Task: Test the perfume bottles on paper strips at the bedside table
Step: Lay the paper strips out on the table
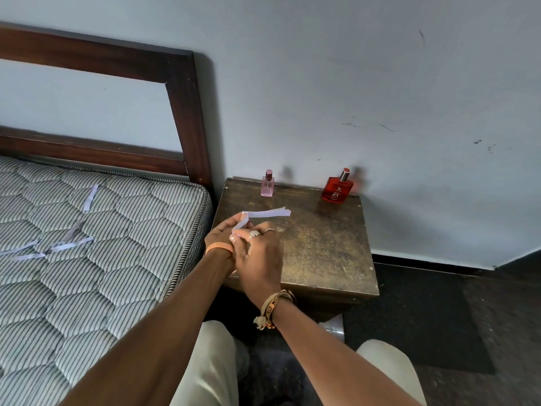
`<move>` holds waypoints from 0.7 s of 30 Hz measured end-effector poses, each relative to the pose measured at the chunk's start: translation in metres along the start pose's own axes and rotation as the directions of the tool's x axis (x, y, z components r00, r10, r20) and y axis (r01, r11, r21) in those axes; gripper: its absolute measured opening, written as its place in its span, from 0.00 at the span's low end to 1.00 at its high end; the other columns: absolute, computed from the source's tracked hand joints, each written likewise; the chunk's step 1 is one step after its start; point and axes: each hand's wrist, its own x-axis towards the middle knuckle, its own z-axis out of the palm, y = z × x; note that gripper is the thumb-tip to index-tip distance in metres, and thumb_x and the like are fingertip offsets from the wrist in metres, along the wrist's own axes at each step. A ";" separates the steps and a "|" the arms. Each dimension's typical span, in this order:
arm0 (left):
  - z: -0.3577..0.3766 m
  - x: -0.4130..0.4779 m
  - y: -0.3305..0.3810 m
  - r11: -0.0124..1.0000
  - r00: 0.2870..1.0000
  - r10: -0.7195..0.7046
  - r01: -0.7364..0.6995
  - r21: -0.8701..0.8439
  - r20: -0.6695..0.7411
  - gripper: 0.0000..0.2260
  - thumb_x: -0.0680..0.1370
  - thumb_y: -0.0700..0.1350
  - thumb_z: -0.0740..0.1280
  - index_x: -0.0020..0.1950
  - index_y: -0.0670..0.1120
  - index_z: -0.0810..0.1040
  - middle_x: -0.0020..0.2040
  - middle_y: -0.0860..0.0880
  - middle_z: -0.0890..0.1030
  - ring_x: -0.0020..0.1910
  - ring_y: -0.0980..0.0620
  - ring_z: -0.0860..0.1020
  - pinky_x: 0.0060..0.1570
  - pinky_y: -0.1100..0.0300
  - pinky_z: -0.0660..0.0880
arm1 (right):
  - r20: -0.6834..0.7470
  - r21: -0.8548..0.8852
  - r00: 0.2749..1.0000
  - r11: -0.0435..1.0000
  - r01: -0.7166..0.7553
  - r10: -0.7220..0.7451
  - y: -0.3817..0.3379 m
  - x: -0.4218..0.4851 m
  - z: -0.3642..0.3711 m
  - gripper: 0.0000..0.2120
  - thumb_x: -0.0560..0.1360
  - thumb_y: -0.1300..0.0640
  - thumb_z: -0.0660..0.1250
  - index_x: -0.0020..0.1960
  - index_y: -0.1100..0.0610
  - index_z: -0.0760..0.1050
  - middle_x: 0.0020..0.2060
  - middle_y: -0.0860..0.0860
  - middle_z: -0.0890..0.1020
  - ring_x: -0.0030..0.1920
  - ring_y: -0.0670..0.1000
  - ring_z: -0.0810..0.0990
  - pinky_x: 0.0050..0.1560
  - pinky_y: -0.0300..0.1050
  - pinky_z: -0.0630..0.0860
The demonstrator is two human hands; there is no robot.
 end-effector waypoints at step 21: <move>-0.011 0.003 0.014 0.988 0.985 -0.013 -0.013 0.154 0.171 0.06 0.73 0.35 0.70 0.49 0.38 0.81 0.37 0.44 0.84 0.34 0.53 0.82 0.38 0.62 0.81 | 0.588 0.656 0.731 0.325 -0.681 0.346 0.029 0.049 -0.044 0.29 0.69 0.39 0.66 0.57 0.62 0.80 0.46 0.60 0.86 0.47 0.58 0.86 0.50 0.51 0.82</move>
